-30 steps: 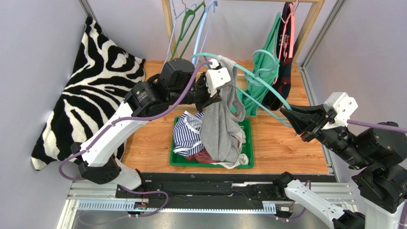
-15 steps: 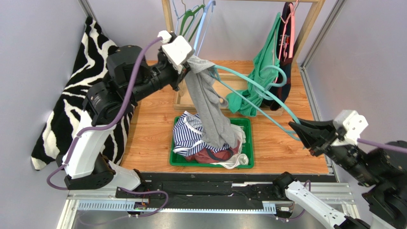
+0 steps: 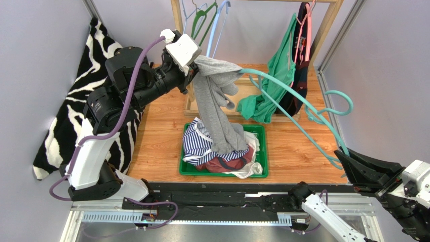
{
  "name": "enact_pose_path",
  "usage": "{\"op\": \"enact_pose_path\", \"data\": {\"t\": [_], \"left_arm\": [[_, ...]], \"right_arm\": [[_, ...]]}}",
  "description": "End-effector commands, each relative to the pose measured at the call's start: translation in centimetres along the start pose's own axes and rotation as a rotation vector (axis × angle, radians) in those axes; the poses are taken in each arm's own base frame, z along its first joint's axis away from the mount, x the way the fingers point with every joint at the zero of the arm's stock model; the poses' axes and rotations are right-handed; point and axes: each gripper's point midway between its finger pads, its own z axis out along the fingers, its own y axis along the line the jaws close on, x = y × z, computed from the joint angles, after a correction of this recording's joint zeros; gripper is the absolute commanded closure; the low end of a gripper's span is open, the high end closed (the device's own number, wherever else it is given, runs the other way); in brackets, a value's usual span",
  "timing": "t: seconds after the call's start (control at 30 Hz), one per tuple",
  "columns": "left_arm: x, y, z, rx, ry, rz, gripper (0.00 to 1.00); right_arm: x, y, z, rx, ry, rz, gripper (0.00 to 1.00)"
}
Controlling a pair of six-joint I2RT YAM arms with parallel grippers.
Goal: Remove the tank top from the hanger
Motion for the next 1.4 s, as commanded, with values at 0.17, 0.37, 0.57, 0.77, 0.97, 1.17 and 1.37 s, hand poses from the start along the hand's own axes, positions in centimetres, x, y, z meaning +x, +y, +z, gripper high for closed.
{"op": "enact_pose_path", "data": {"t": [0.17,0.37,0.57,0.77,0.97,1.17,1.37], "left_arm": [[0.4,-3.0,0.5,0.154,-0.011,-0.002,1.00],[4.6,-2.5,2.8,0.078,0.109,0.021,1.00],[8.6,-3.3,4.7,0.082,0.216,0.046,1.00],[6.4,-5.0,3.6,0.196,0.144,0.017,1.00],[5.9,-6.0,2.5,0.264,0.117,0.035,1.00],[12.4,-10.7,2.1,0.440,0.285,0.020,0.85],[14.7,-11.4,2.8,0.470,0.357,0.050,0.70]], "right_arm": [[-1.8,-2.5,0.8,0.137,-0.063,0.038,1.00],[-4.0,3.2,0.5,-0.213,-0.149,0.031,1.00],[-5.5,5.2,-1.6,-0.412,-0.181,0.108,1.00],[-6.2,-3.2,-1.0,0.055,-0.201,0.162,1.00],[-4.1,-6.7,2.3,0.275,-0.097,0.154,1.00],[-2.7,-7.4,8.1,0.339,0.000,0.139,1.00],[-1.5,-7.1,12.7,0.347,0.073,0.127,1.00]]}}
